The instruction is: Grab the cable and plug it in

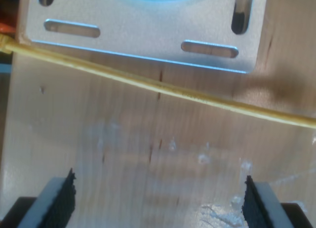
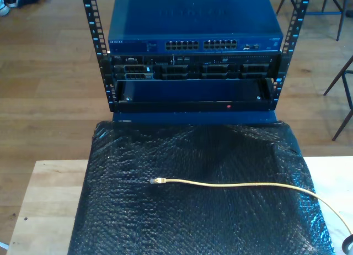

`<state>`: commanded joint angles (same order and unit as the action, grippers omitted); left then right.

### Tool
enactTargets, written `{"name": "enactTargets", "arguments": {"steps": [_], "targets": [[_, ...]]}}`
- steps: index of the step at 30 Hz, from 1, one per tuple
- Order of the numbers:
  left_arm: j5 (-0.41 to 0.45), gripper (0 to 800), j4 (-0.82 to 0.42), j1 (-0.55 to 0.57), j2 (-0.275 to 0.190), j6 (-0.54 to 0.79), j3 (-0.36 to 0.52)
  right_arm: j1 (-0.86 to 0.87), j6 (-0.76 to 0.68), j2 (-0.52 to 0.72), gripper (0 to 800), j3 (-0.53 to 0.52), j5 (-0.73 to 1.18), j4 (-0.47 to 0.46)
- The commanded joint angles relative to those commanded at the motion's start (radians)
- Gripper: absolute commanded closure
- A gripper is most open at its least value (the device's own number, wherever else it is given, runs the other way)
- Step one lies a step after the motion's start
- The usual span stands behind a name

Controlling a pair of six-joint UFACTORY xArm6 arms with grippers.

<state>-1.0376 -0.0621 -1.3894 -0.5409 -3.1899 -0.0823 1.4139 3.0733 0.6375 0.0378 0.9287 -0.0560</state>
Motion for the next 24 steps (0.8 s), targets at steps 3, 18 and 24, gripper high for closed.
{"name": "enactTargets", "arguments": {"steps": [3, 18, 24], "targets": [[0.000, 0, 0.000, 0.000, 0.000, 0.000, 0.000, 0.000, 0.000, 0.000, 2, 0.002, 0.000, 0.000], [-0.003, 0, -0.002, 0.002, 0.005, -0.005, -0.003, 0.000, -0.006, 0.006, 2, 0.011, 0.005, 0.002], [-0.005, 0, -0.002, 0.002, 0.005, -0.006, -0.003, 0.000, -0.011, 0.011, 2, 0.031, 0.018, 0.005]]}}
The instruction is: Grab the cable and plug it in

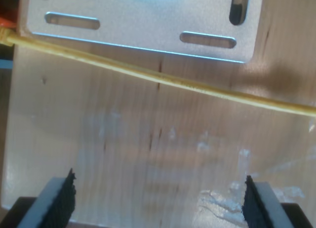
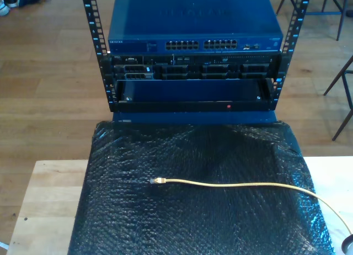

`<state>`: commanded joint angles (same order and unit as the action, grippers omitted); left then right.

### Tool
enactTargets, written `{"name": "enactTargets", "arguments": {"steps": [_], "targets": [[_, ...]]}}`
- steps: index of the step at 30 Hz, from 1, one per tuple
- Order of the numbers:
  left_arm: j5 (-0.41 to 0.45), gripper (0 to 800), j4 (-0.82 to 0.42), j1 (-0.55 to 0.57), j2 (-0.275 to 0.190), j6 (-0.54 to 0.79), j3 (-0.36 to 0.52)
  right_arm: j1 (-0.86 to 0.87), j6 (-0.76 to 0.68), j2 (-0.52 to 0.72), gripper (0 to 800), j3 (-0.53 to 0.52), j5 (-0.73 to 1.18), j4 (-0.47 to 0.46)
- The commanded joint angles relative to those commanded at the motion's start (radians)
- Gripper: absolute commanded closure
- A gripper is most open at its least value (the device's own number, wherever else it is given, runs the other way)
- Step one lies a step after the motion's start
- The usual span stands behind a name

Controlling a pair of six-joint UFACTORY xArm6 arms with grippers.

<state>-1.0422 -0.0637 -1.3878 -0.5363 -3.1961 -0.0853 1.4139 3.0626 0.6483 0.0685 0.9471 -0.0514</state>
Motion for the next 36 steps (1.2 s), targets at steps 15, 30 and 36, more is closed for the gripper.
{"name": "enactTargets", "arguments": {"steps": [15, 30, 36], "targets": [[-0.068, 0, -0.005, -0.002, -0.006, -0.008, -0.035, 0.000, -0.068, 0.020, 2, 0.127, 0.209, 0.011], [-0.107, 0, -0.006, 0.000, -0.009, -0.023, -0.064, -0.008, -0.209, 0.012, 3, 0.344, 0.437, 0.115], [-0.107, 0, -0.006, 0.000, -0.009, -0.023, -0.069, -0.009, -0.252, 0.012, 3, 0.391, 0.451, 0.169]]}}
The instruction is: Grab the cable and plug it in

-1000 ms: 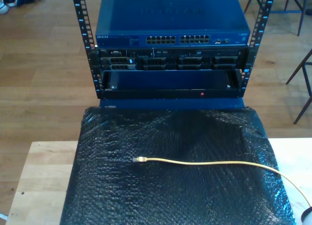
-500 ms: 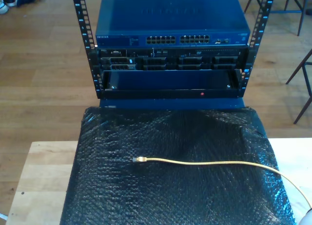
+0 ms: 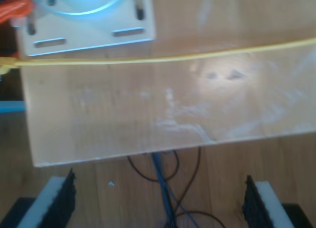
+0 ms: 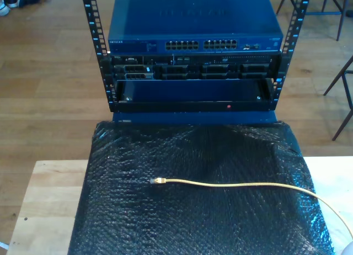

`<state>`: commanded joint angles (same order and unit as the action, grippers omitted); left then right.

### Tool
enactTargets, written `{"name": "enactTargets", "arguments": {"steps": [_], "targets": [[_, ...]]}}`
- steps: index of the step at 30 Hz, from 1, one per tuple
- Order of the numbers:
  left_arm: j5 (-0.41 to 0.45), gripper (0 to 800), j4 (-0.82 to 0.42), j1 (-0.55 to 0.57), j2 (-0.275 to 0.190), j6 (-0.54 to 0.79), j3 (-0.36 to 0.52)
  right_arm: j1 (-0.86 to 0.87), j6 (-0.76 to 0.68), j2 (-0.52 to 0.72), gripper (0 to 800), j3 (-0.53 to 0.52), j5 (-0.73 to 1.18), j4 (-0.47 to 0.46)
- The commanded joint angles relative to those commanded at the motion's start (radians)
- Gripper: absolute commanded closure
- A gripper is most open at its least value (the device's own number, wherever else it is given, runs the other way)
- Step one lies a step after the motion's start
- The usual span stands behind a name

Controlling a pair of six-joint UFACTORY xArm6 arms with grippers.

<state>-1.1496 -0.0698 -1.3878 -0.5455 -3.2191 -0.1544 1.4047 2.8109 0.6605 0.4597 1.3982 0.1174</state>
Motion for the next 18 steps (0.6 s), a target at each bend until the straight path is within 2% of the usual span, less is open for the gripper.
{"name": "enactTargets", "arguments": {"steps": [4, 8, 18], "targets": [[-0.002, 0, 0.000, 0.000, -0.002, -0.002, 0.000, -0.002, -0.032, -0.002, 3, 0.034, 0.029, 0.011], [-0.041, 0, 0.000, 0.000, -0.012, -0.002, -0.023, -0.054, -0.074, -0.008, 4, 0.071, 0.043, 0.035], [-0.230, 0, 0.009, 0.006, -0.015, -0.054, -0.180, -0.203, -0.242, -0.066, 3, 0.141, 0.081, 0.037]]}}
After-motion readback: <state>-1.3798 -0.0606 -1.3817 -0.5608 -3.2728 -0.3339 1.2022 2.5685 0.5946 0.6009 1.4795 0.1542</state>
